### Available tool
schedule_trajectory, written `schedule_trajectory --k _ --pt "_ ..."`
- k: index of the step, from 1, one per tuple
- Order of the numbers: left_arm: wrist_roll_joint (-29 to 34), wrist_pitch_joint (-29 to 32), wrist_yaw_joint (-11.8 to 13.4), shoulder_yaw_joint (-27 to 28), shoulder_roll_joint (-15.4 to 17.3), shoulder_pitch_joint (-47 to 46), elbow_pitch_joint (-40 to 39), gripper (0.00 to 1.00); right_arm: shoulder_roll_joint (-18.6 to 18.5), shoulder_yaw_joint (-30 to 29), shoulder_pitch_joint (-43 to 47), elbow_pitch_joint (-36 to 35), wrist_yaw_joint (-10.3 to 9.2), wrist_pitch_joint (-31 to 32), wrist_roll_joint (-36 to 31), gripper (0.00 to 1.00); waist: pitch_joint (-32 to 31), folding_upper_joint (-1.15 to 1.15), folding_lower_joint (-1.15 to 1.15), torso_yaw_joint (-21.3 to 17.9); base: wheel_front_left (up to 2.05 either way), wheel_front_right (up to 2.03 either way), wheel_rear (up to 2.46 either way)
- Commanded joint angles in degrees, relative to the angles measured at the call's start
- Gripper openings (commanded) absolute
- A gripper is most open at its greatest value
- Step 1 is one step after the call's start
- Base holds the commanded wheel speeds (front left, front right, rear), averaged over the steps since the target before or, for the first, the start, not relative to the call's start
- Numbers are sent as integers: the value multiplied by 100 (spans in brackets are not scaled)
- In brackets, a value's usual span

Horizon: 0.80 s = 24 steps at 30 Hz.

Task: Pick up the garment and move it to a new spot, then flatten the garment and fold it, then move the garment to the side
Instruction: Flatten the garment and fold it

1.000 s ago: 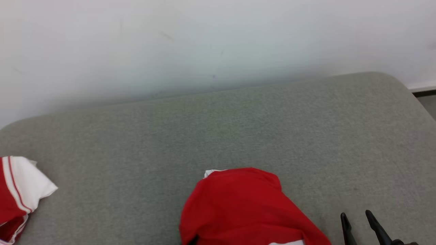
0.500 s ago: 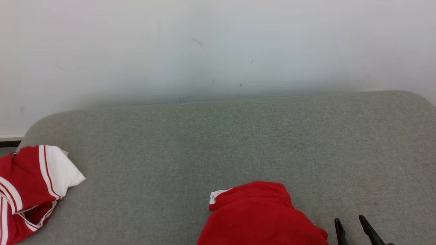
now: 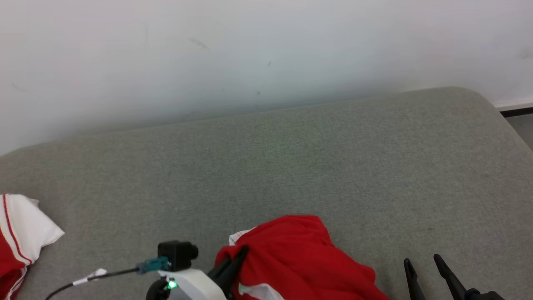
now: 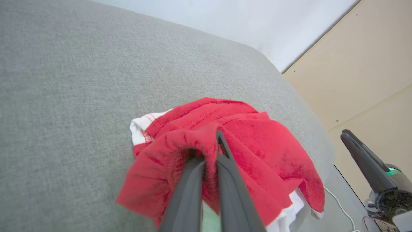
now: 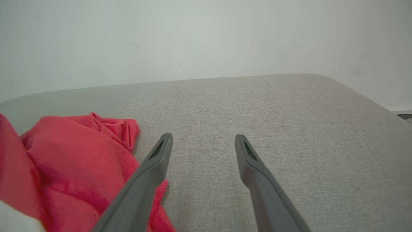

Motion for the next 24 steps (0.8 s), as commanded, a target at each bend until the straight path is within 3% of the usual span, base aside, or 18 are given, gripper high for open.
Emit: schedule_trajectory --k 1,7,11,15,17,18,19,24 --pt "-39 28 46 69 -13 -223 177 0 -24 17 -66 10 -17 7 43 100 128 0 0 -159 0 0 0" --pt "-63 -7 293 389 -91 -1000 1066 0 -2 8 -158 10 -17 7 40 100 314 0 0 -409 0 0 0" --pt "-7 -267 587 709 -39 -1518 1789 0 16 3 -219 17 -17 7 31 100 365 0 0 -511 0 0 0" --pt "2 -459 558 780 -45 -1728 2198 0 28 0 -217 35 -17 6 4 100 343 0 0 -532 0 0 0" --pt "-35 -537 464 774 -65 -1735 2295 45 30 -38 -184 29 -17 7 0 100 324 0 0 -497 0 0 0" --pt "-29 -573 415 758 -62 -1708 2329 95 31 -49 -163 28 -17 6 -3 100 311 0 0 -472 0 0 0" --pt "-38 -586 363 737 -58 -1661 2356 100 30 -53 -140 34 -17 6 -7 100 295 0 0 -443 0 0 0" --pt "-66 -596 277 697 59 -1407 2334 100 22 -88 -81 42 -17 6 -3 100 204 0 0 -284 0 0 0"
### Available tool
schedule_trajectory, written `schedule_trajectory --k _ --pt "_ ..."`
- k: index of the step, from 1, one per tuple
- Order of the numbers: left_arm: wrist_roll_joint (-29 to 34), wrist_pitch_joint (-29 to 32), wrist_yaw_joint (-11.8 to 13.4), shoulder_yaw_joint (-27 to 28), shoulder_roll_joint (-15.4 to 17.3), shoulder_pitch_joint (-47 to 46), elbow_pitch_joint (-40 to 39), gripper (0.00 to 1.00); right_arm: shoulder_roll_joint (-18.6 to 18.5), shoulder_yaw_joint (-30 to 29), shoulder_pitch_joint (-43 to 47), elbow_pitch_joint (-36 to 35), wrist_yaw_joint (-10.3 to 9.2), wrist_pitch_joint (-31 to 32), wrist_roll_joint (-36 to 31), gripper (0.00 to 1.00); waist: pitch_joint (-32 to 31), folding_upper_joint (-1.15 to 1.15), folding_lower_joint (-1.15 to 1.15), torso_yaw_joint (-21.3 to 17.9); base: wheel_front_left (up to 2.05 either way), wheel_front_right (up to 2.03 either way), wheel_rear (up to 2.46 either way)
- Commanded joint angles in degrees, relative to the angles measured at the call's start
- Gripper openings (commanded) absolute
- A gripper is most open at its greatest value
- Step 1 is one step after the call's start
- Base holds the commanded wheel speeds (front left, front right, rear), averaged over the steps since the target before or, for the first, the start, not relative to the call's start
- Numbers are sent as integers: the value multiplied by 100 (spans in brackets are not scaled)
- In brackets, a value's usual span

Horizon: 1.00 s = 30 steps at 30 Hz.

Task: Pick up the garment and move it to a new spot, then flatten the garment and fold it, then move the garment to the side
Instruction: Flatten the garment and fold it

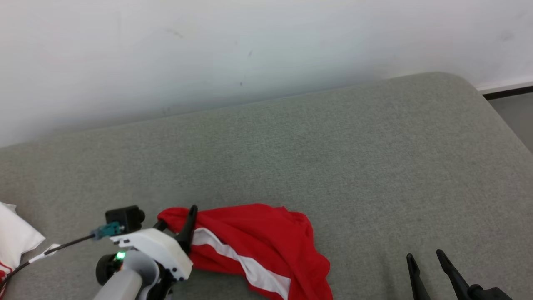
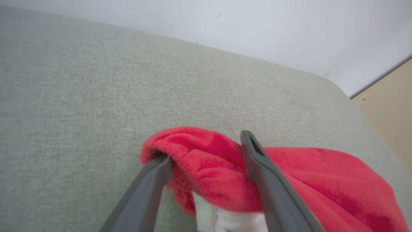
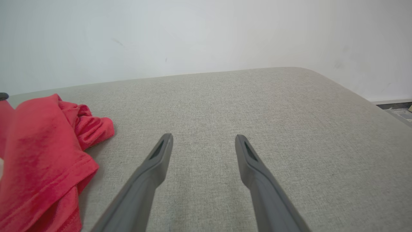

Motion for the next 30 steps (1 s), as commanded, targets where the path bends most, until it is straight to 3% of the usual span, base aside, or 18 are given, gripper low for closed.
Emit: schedule_trajectory --k 1,16,21,30 --pt "-70 -32 11 13 112 148 -59 100 -14 -16 60 11 -17 6 -10 100 -67 0 0 79 0 0 0" --pt "-352 443 599 302 934 1577 -1712 100 -36 -73 215 -22 -17 7 -38 100 -299 0 0 347 0 0 0" --pt "-62 334 749 198 1132 1887 -2351 100 -28 -57 192 -27 -17 6 -17 100 -300 0 0 341 0 0 0" --pt "336 603 920 -504 948 2282 -3878 100 -55 -105 238 -53 -17 6 -14 100 -330 0 0 299 0 0 0"
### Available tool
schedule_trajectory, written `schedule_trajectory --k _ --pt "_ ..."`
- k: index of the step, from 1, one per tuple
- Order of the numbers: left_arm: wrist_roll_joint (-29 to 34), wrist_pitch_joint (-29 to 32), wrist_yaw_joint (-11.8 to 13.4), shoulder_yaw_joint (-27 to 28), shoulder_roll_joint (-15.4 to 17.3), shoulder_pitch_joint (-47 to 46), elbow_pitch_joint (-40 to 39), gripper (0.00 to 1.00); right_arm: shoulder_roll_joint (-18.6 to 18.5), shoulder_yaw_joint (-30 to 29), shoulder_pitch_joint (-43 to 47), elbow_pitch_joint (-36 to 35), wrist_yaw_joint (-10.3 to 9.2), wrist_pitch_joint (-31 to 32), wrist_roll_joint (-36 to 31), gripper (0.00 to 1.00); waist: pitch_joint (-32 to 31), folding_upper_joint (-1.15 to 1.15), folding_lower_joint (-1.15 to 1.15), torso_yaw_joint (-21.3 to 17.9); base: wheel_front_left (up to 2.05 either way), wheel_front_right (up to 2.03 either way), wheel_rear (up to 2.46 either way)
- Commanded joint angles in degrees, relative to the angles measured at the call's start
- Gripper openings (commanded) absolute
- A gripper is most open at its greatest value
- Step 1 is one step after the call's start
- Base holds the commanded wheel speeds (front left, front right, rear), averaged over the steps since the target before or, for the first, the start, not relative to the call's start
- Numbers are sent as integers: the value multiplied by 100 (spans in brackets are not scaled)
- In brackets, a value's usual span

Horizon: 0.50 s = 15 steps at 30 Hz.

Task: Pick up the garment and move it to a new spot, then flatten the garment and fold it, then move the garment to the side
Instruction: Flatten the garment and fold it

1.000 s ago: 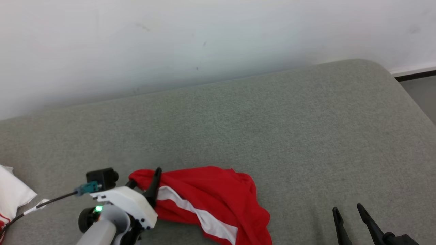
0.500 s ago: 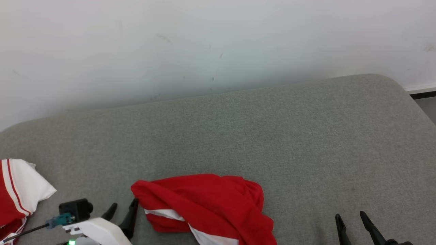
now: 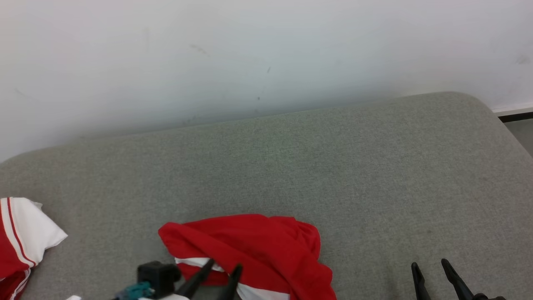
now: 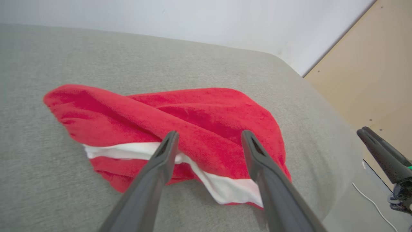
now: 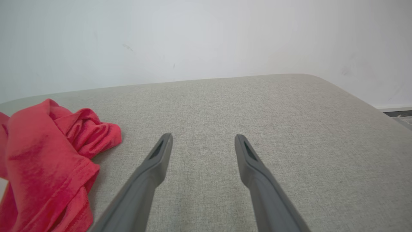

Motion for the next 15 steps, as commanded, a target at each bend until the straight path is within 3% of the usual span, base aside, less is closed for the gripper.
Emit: schedule_trajectory --k 1,6,15 --pt "142 63 7 -80 -51 63 -104 100 -37 -16 11 -22 -17 7 -7 100 1 0 0 -16 0 0 0" --pt "246 387 -140 -633 -295 -93 -330 100 -58 55 -104 -50 -17 7 -9 100 47 0 0 -144 0 0 0" --pt "482 765 -312 -1397 -818 -403 590 100 -9 57 -202 -67 -17 6 23 100 242 0 0 -562 0 0 0"
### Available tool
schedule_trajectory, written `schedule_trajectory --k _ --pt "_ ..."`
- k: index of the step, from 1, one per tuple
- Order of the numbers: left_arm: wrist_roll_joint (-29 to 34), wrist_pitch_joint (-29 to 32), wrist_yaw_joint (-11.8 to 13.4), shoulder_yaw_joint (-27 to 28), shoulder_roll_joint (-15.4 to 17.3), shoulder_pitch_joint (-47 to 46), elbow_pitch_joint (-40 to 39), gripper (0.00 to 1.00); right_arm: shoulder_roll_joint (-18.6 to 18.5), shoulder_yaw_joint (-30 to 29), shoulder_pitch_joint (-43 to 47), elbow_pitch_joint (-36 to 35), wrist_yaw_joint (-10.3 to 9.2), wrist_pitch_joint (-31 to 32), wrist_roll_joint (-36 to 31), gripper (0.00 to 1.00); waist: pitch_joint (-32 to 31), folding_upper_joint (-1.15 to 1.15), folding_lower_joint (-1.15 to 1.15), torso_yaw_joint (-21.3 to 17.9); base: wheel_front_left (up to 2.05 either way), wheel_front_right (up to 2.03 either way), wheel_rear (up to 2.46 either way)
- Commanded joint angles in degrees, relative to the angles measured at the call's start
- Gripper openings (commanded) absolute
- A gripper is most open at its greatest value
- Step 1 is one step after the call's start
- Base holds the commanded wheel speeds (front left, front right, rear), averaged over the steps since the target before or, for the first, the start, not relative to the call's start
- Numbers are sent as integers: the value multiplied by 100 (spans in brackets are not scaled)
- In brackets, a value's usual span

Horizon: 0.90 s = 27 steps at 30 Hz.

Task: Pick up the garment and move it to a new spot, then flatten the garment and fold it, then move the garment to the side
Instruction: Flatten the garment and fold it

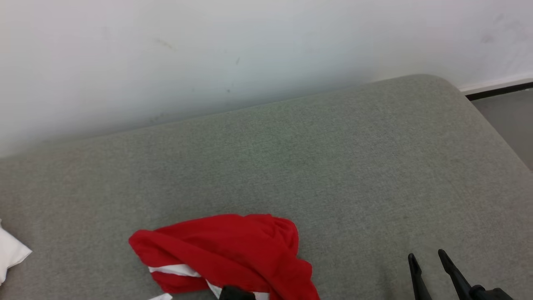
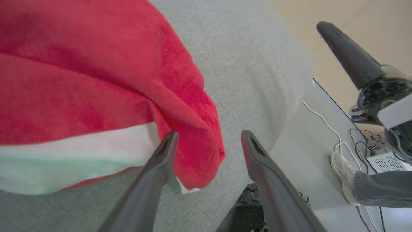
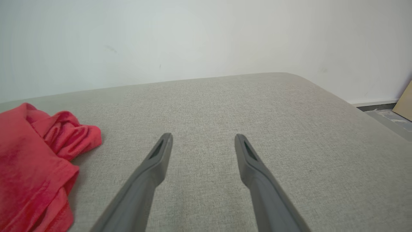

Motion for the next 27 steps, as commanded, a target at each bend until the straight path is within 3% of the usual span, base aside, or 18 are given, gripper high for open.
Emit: schedule_trajectory --k 1,14,15,16,27 --pt "5 45 17 -39 -12 -50 123 100 -3 -14 -54 -10 -17 6 26 100 74 0 0 -122 0 0 0" --pt "127 58 73 -113 -114 -296 1115 100 66 -39 -115 -34 -17 6 35 100 280 0 0 -423 0 0 0" --pt "123 -10 85 -82 -140 -324 1150 31 67 -45 -124 -35 -17 7 35 100 293 0 0 -427 0 0 0" --pt "82 -32 66 -64 -167 -341 1173 0 66 -52 -131 -37 -17 7 34 100 302 0 0 -431 0 0 0" --pt "-150 35 -108 28 -100 -517 845 0 98 -86 -158 -15 -17 6 18 100 308 0 0 -456 0 0 0"
